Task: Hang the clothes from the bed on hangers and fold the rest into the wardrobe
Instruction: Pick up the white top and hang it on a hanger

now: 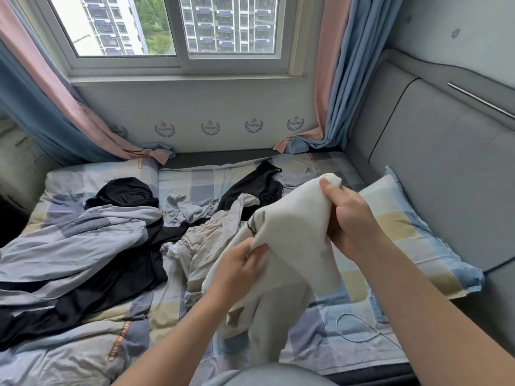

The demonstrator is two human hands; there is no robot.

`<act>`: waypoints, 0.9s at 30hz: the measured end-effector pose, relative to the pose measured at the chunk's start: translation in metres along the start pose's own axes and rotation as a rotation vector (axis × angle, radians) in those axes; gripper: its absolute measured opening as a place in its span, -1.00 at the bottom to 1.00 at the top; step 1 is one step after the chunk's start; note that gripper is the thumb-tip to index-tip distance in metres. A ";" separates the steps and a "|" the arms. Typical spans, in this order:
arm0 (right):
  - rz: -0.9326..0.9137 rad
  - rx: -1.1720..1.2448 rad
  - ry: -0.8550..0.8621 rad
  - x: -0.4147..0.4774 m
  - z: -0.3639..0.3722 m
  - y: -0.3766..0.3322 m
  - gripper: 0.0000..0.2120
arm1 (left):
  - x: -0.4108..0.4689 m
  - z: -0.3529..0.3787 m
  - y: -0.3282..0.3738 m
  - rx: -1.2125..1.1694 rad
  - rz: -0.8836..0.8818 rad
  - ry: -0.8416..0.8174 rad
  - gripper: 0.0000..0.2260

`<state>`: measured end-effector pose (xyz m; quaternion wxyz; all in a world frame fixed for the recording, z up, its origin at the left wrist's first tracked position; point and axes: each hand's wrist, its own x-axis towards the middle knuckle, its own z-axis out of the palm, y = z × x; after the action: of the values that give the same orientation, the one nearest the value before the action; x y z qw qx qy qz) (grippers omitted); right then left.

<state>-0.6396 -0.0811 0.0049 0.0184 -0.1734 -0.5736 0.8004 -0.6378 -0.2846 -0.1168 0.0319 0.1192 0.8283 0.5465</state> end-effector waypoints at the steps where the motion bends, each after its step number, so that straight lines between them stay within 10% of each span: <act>1: 0.013 -0.006 -0.014 0.002 -0.003 0.005 -0.71 | 0.003 -0.006 -0.001 -0.011 -0.011 0.057 -0.74; 7: -0.024 -0.259 -0.092 0.001 -0.013 0.032 -0.77 | 0.015 -0.043 0.016 -0.082 0.012 0.177 -0.68; 14: -0.201 -0.893 -0.601 -0.029 0.001 0.076 -0.19 | 0.012 -0.050 0.048 -0.233 -0.013 0.021 -0.43; 20: -0.335 -0.910 -0.376 -0.027 0.013 0.091 -0.97 | 0.016 -0.060 0.059 -0.428 -0.157 -0.089 -0.35; 27: -0.286 -0.623 -0.303 -0.019 0.017 0.049 -0.81 | 0.013 -0.057 0.027 -0.432 -0.245 0.033 -0.74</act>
<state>-0.6182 -0.1183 -0.0309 -0.0088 0.0318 -0.8044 0.5932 -0.6568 -0.3226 -0.0678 0.1093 -0.0006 0.7007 0.7050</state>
